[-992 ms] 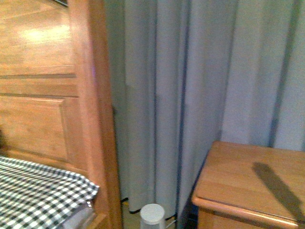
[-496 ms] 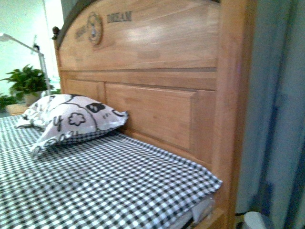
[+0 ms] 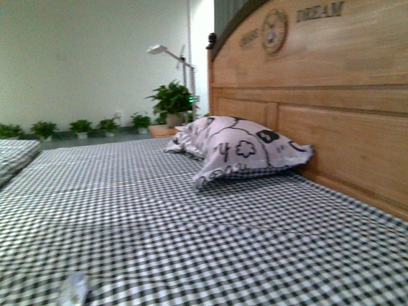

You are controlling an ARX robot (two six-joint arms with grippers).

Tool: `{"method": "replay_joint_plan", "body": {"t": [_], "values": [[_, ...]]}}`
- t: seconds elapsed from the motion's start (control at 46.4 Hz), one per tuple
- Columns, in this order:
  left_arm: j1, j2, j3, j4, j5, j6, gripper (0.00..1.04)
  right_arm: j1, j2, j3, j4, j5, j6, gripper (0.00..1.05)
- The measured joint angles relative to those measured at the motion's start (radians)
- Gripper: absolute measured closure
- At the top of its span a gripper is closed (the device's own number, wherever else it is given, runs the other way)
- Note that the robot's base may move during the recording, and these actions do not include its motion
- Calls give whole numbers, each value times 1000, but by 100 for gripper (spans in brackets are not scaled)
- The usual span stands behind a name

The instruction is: Clean up trash

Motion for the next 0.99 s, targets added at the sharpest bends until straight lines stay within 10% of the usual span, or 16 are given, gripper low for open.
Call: {"method": "replay_joint_plan", "body": {"t": [0.539, 0.626, 0.992], "values": [[3, 9, 15, -54, 23, 13, 77, 3, 3, 0, 0, 2, 0, 86], [21, 128, 148, -325, 127, 130, 77, 2, 3, 0, 0, 1, 0, 86], [76, 627, 338, -312, 356, 665, 77, 2, 2, 0, 0, -2, 0, 86]]}}
